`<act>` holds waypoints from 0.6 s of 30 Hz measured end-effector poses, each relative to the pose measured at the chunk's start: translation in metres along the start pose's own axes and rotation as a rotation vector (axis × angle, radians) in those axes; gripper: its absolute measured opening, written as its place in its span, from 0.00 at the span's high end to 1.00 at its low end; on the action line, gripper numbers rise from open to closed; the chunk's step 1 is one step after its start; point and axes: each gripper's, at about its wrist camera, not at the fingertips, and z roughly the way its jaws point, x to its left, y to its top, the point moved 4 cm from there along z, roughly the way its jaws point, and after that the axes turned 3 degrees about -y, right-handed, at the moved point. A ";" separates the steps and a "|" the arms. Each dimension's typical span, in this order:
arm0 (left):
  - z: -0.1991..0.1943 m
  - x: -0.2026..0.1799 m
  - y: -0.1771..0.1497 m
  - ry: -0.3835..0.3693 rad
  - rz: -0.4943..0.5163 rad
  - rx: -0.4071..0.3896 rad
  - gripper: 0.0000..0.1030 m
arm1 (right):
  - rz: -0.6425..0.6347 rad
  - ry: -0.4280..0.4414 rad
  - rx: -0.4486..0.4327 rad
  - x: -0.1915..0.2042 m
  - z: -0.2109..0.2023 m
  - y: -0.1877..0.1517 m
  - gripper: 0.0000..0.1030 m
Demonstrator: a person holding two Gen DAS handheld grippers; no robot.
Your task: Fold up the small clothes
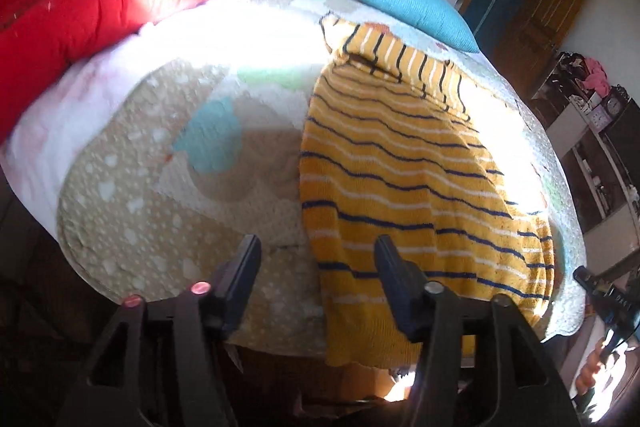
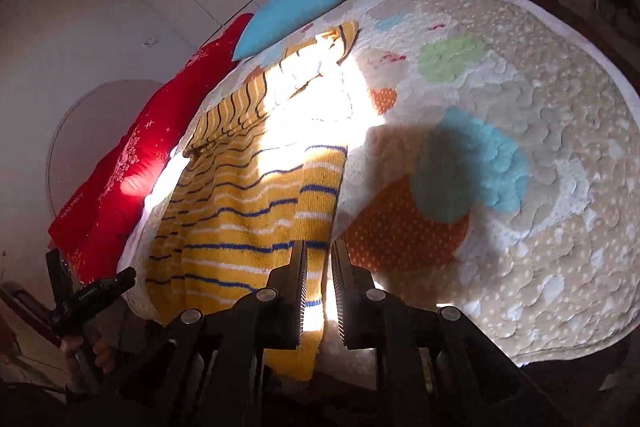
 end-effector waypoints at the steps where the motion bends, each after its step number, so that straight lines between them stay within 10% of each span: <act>1: -0.005 -0.004 0.008 0.017 0.028 -0.025 0.35 | -0.018 -0.018 -0.016 0.004 0.002 0.012 0.86; 7: -0.006 -0.034 0.045 0.023 0.114 -0.102 0.23 | -0.170 -0.063 -0.105 0.060 0.059 0.100 0.86; 15: 0.019 -0.050 0.049 -0.031 0.063 -0.030 0.23 | -0.084 -0.049 0.078 0.071 0.203 0.180 0.65; 18: 0.023 -0.044 0.045 -0.024 0.048 -0.018 0.23 | 0.005 -0.179 0.116 0.023 0.225 0.191 0.87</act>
